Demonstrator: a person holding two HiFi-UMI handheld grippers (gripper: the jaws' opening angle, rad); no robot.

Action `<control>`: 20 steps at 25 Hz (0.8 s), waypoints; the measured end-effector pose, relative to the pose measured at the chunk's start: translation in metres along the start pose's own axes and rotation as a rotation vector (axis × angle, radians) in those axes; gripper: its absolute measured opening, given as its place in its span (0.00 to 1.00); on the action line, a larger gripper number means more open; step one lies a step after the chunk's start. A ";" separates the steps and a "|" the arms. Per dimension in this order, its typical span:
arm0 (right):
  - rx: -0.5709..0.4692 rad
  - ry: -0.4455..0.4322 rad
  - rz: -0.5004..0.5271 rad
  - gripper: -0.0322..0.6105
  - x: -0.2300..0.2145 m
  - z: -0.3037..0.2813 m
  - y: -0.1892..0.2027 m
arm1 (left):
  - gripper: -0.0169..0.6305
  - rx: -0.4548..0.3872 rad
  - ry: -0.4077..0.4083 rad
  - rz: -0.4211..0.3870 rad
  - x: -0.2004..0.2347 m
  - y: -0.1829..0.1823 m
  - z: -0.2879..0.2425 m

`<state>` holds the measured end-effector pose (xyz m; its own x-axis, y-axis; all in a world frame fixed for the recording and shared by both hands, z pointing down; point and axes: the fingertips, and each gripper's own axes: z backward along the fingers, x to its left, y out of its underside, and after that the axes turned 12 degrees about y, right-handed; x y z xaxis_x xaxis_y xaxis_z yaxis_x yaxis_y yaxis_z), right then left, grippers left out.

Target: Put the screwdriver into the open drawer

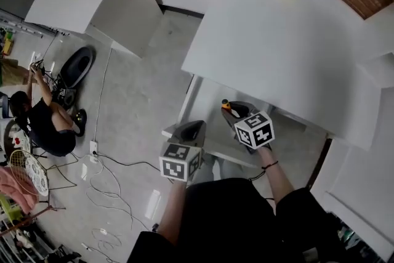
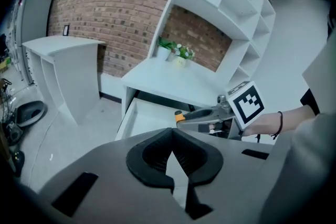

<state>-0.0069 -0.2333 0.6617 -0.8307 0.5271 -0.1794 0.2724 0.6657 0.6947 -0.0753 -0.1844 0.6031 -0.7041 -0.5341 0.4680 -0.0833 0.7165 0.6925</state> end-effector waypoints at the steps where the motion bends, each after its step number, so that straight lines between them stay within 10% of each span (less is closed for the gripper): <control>1: 0.020 -0.002 -0.002 0.22 -0.002 -0.008 0.007 | 0.04 0.005 0.003 0.004 0.003 0.001 -0.005; 20: 0.293 0.019 -0.090 0.22 -0.015 -0.117 0.086 | 0.04 0.074 0.038 0.086 0.039 0.009 -0.033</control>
<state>-0.0279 -0.2453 0.8055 -0.8658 0.4510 -0.2165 0.3235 0.8348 0.4454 -0.0796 -0.2135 0.6457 -0.6835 -0.4852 0.5453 -0.0765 0.7906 0.6075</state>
